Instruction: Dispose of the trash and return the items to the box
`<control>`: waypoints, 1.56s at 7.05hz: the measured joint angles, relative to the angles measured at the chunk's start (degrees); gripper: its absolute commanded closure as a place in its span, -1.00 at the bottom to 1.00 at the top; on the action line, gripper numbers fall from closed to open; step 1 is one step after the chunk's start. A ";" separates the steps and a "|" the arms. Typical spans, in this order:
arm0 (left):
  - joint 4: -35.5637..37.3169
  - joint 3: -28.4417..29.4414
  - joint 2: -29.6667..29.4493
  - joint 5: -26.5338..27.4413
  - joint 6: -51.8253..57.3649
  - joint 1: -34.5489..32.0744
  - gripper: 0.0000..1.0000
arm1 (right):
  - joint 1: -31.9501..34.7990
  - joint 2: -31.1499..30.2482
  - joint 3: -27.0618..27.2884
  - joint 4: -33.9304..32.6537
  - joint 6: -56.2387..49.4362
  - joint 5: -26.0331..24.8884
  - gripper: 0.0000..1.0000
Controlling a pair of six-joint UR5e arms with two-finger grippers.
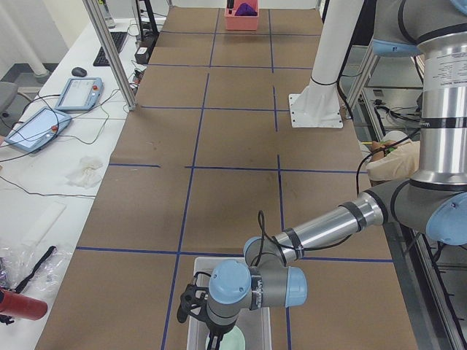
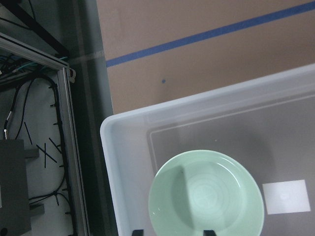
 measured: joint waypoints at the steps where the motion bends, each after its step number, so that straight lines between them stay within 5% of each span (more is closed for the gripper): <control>1: 2.96 -5.25 -0.13 -3.29 -4.49 1.21 -0.32 | 0.00 -0.02 0.60 -0.18 0.36 0.06 -1.00; 6: 8.62 -27.96 0.86 -12.90 -31.24 19.17 -0.48 | -0.63 0.26 3.22 -3.01 3.75 0.58 -1.00; 7: 8.52 -30.75 2.40 -12.87 -32.98 20.35 -0.78 | -1.40 0.59 3.19 -3.19 5.15 0.62 -1.00; 8: 8.33 -33.14 4.56 -11.57 -31.77 20.72 -0.99 | -2.11 1.07 3.02 -3.37 6.18 0.53 -1.00; 11: 11.05 -34.66 7.40 -7.07 -20.40 19.53 -1.00 | -2.38 0.29 2.93 -3.53 6.53 0.30 -1.00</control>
